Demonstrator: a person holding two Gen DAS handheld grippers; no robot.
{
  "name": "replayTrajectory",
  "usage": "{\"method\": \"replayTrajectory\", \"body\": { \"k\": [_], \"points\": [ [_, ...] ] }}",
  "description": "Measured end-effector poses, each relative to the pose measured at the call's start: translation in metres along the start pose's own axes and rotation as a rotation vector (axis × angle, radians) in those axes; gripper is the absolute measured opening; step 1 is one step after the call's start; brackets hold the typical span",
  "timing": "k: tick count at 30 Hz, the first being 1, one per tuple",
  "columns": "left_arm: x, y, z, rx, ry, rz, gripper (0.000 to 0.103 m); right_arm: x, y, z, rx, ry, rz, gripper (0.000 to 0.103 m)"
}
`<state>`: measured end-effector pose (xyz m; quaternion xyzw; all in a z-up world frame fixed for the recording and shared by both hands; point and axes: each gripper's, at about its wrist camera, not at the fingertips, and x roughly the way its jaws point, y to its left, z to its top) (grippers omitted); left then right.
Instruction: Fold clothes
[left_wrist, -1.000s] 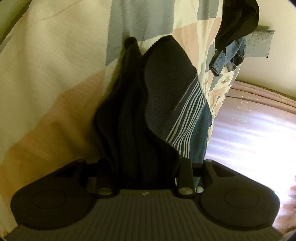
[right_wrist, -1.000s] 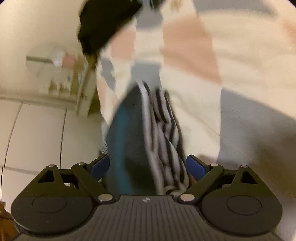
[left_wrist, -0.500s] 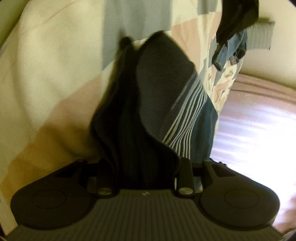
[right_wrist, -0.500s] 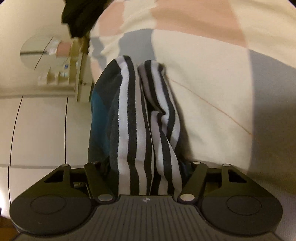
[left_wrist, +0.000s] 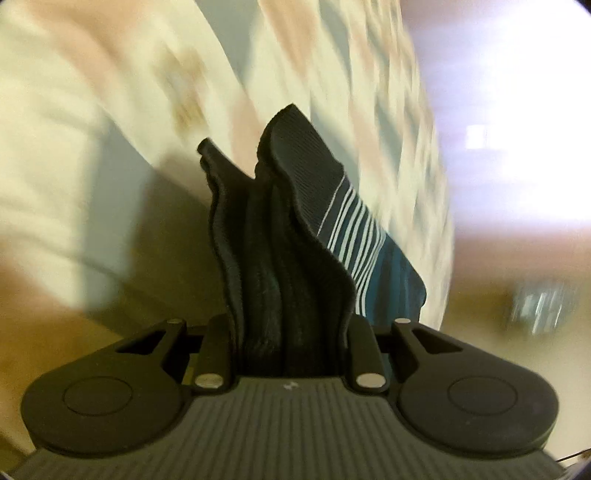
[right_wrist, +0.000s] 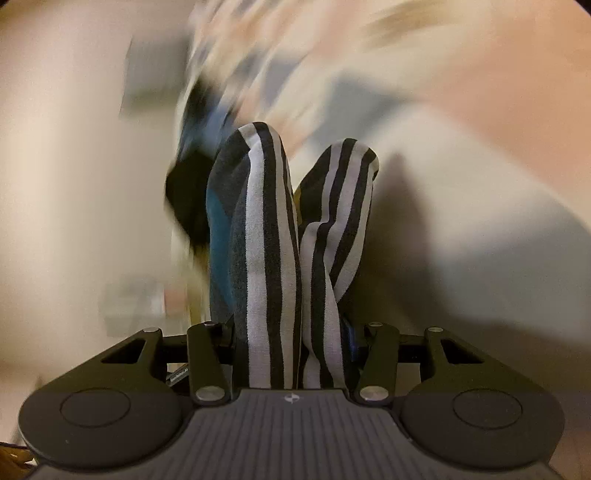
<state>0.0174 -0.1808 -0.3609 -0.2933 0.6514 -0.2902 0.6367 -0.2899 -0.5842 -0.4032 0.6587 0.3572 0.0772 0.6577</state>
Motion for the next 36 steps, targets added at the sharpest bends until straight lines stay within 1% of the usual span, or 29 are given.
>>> {"method": "replayTrajectory", "body": {
  "k": [2,3,4,6,8,10,13,14,17,21,23,26,28,29,31,33,36],
  "points": [
    [0.042,-0.009,0.004,0.059,0.115,0.041,0.019,-0.035,-0.042,-0.039,0.137,-0.134,-0.014,0.047],
    [0.051,-0.020,0.008,0.100,0.135,0.058,0.019,-0.048,-0.060,-0.059,0.198,-0.194,-0.008,0.047],
    [0.059,-0.032,0.012,0.143,0.155,0.075,0.019,-0.053,-0.068,-0.079,0.231,-0.240,0.016,0.046],
    [0.069,-0.064,0.013,0.265,0.207,0.103,0.019,-0.060,-0.065,-0.109,0.223,-0.313,0.063,0.044],
    [0.088,-0.101,0.001,0.368,0.284,0.102,0.019,-0.074,-0.060,-0.132,0.227,-0.398,0.114,0.043],
    [0.108,-0.139,-0.012,0.471,0.359,0.098,0.019,-0.094,-0.061,-0.158,0.251,-0.511,0.168,0.043],
    [0.161,-0.209,-0.070,0.629,0.470,0.031,0.018,-0.143,-0.073,-0.197,0.285,-0.696,0.223,0.043],
    [0.183,-0.236,-0.092,0.674,0.508,-0.007,0.018,-0.163,-0.077,-0.211,0.292,-0.765,0.237,0.043],
    [0.253,-0.315,-0.162,0.793,0.630,-0.140,0.018,-0.225,-0.085,-0.254,0.293,-1.001,0.267,0.043],
    [0.332,-0.415,-0.269,0.959,0.779,-0.288,0.018,-0.301,-0.090,-0.302,0.276,-1.346,0.293,0.043],
    [0.368,-0.466,-0.325,1.058,0.841,-0.341,0.018,-0.333,-0.093,-0.322,0.266,-1.515,0.309,0.043],
    [0.408,-0.525,-0.400,1.189,0.918,-0.379,0.018,-0.365,-0.107,-0.338,0.270,-1.722,0.357,0.043],
    [0.437,-0.551,-0.441,1.279,0.957,-0.381,0.018,-0.380,-0.123,-0.344,0.281,-1.834,0.413,0.043],
    [0.451,-0.563,-0.462,1.324,0.976,-0.382,0.018,-0.380,-0.132,-0.344,0.293,-1.880,0.451,0.043],
    [0.475,-0.572,-0.497,1.404,1.009,-0.353,0.018,-0.377,-0.150,-0.342,0.325,-1.965,0.510,0.043],
    [0.504,-0.565,-0.526,1.459,1.037,-0.289,0.018,-0.372,-0.171,-0.338,0.389,-2.015,0.545,0.043],
    [0.551,-0.537,-0.550,1.511,1.049,-0.137,0.019,-0.369,-0.207,-0.327,0.527,-2.036,0.527,0.043]
  ]
}}
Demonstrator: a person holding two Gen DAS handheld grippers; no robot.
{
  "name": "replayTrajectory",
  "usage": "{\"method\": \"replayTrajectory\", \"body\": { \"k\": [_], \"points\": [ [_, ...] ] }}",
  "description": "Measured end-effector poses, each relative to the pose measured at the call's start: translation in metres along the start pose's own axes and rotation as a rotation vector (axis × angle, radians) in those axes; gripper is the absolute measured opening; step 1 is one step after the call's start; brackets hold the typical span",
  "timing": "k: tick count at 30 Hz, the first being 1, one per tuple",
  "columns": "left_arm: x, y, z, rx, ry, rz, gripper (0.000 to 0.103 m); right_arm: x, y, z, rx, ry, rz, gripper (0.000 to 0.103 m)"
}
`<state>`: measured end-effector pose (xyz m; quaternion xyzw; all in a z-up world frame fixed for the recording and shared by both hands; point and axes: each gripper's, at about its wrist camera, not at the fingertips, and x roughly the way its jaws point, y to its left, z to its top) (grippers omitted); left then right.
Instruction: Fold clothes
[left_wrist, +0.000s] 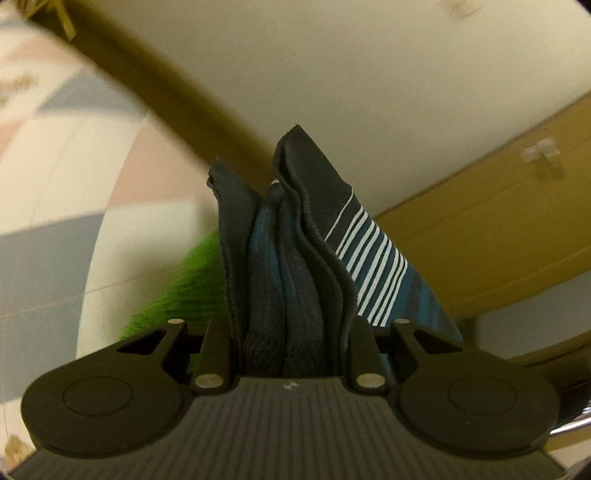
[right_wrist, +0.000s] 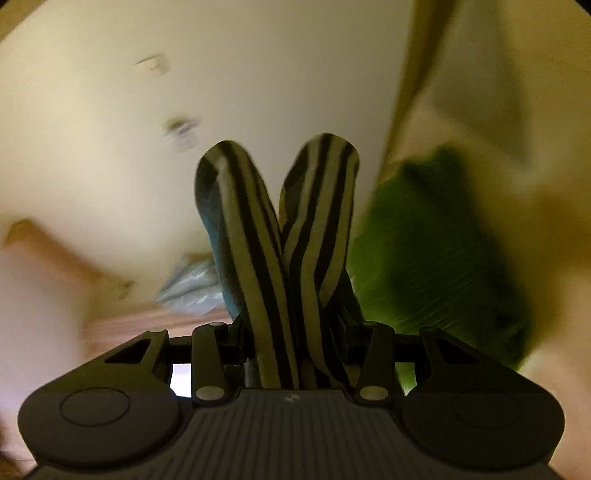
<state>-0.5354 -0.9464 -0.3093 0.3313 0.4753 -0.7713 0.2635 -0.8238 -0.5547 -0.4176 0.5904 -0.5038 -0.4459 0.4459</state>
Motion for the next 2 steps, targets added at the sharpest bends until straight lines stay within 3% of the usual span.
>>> {"method": "replayTrajectory", "body": {
  "k": [2],
  "points": [
    [0.022,0.018,0.000,-0.033,0.011,0.007,0.021,0.009,-0.022,0.010,0.036,0.004,-0.078,0.042]
  ]
}}
